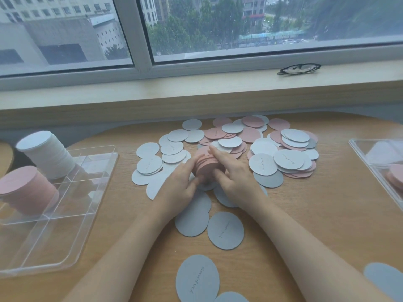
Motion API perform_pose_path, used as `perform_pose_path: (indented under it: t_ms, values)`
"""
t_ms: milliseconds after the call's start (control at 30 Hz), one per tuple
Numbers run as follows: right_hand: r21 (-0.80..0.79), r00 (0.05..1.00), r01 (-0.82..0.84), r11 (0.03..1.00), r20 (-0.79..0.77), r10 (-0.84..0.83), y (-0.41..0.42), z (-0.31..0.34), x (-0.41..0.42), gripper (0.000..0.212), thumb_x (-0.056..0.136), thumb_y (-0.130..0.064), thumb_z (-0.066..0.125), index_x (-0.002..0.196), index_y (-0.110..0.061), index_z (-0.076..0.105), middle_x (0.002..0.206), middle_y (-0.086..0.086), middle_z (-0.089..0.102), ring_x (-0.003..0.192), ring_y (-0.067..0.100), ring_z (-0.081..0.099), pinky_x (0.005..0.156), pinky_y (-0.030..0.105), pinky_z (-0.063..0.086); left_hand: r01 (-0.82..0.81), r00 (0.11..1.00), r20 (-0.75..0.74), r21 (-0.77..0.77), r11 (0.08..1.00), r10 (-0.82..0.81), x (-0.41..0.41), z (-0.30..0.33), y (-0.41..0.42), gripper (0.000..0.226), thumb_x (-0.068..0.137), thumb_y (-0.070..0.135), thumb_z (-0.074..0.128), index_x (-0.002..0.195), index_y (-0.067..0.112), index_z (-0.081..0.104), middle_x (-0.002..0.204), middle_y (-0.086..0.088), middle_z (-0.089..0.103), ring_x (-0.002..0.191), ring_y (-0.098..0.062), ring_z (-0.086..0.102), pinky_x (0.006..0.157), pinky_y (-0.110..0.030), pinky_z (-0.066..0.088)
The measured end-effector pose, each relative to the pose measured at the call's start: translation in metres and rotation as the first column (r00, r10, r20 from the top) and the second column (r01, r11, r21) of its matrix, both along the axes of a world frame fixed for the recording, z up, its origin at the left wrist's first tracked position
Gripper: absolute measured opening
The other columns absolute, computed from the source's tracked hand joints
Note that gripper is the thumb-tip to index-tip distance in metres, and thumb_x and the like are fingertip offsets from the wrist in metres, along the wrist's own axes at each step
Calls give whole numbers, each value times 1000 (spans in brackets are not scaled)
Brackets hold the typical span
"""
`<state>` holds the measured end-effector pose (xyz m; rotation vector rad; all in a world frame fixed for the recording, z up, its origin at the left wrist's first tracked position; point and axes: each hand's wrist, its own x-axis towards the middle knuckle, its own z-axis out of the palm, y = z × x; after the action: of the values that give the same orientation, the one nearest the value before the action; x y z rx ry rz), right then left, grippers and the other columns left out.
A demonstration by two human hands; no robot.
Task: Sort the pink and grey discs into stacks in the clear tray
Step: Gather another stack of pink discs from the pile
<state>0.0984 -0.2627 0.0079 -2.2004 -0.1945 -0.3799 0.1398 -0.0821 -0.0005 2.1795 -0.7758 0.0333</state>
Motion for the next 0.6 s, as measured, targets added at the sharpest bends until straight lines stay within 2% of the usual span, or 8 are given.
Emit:
perform_pose_path:
  t_ms: [67, 100, 167, 233, 333, 433, 533, 600]
  values:
    - [8, 1000, -2, 1000, -31, 2, 0, 3, -2, 60, 89, -26, 46, 148, -18, 44, 151, 1, 47, 141, 10, 38, 116, 29, 30, -2, 1000, -9, -18, 1000, 2, 2, -3, 1, 56, 97, 25, 54, 152, 26, 39, 141, 7, 55, 127, -3, 51, 105, -22, 40]
    - [32, 999, 4, 999, -50, -3, -1, 6, -2, 58, 90, -30, 45, 147, -21, 46, 147, 0, 52, 137, 9, 43, 114, 29, 33, -10, 1000, -10, -23, 1000, 10, 2, -4, 1, 56, 96, 25, 53, 151, 26, 40, 142, 6, 55, 130, -8, 50, 107, -27, 41]
    - [137, 996, 45, 989, -82, -34, -4, 12, -1, 46, 96, -33, 46, 140, -25, 54, 130, -4, 65, 121, 8, 56, 106, 29, 42, -41, 999, -23, -41, 998, 40, 2, -3, 1, 48, 97, 21, 54, 144, 25, 45, 136, 6, 58, 125, -11, 52, 105, -31, 43]
    - [183, 987, 154, 971, -69, -143, -9, 15, 6, 31, 101, -26, 48, 127, -23, 63, 118, -8, 68, 109, 9, 61, 100, 35, 46, -48, 998, -44, -76, 996, 45, 0, 0, 1, 40, 99, 13, 56, 134, 31, 49, 130, 7, 60, 118, -8, 54, 100, -23, 43]
    - [-90, 941, 317, 944, -93, -325, -18, 14, 32, 26, 99, -22, 50, 118, -22, 68, 116, -2, 64, 109, 20, 59, 99, 44, 44, -64, 993, -108, -95, 993, 54, -2, 3, 2, 34, 100, 11, 55, 118, 39, 49, 115, 6, 64, 92, -5, 57, 81, -15, 41]
    - [-354, 907, 276, 894, -212, -364, -19, 14, 56, 37, 94, -37, 56, 127, -21, 63, 120, 1, 58, 115, 24, 54, 99, 39, 40, -100, 984, -159, -107, 989, 82, -3, 3, 3, 30, 97, 8, 53, 106, 37, 51, 92, 6, 62, 68, -4, 50, 64, -15, 37]
    - [-523, 913, 221, 823, -185, -363, -15, 17, 66, 50, 88, -52, 61, 128, -22, 59, 122, 1, 52, 118, 24, 47, 100, 37, 37, -108, 981, -177, -132, 985, 83, -5, 6, 1, 24, 91, 12, 49, 100, 35, 50, 84, 9, 59, 67, -2, 50, 61, -13, 36]
    - [-575, 928, 185, 797, -165, -334, -13, 18, 70, 47, 87, -51, 63, 125, -23, 60, 123, 2, 50, 121, 24, 42, 102, 37, 36, -112, 978, -193, -135, 985, 85, -5, 7, 1, 20, 85, 20, 45, 99, 33, 51, 87, 8, 61, 70, -2, 51, 62, -13, 37]
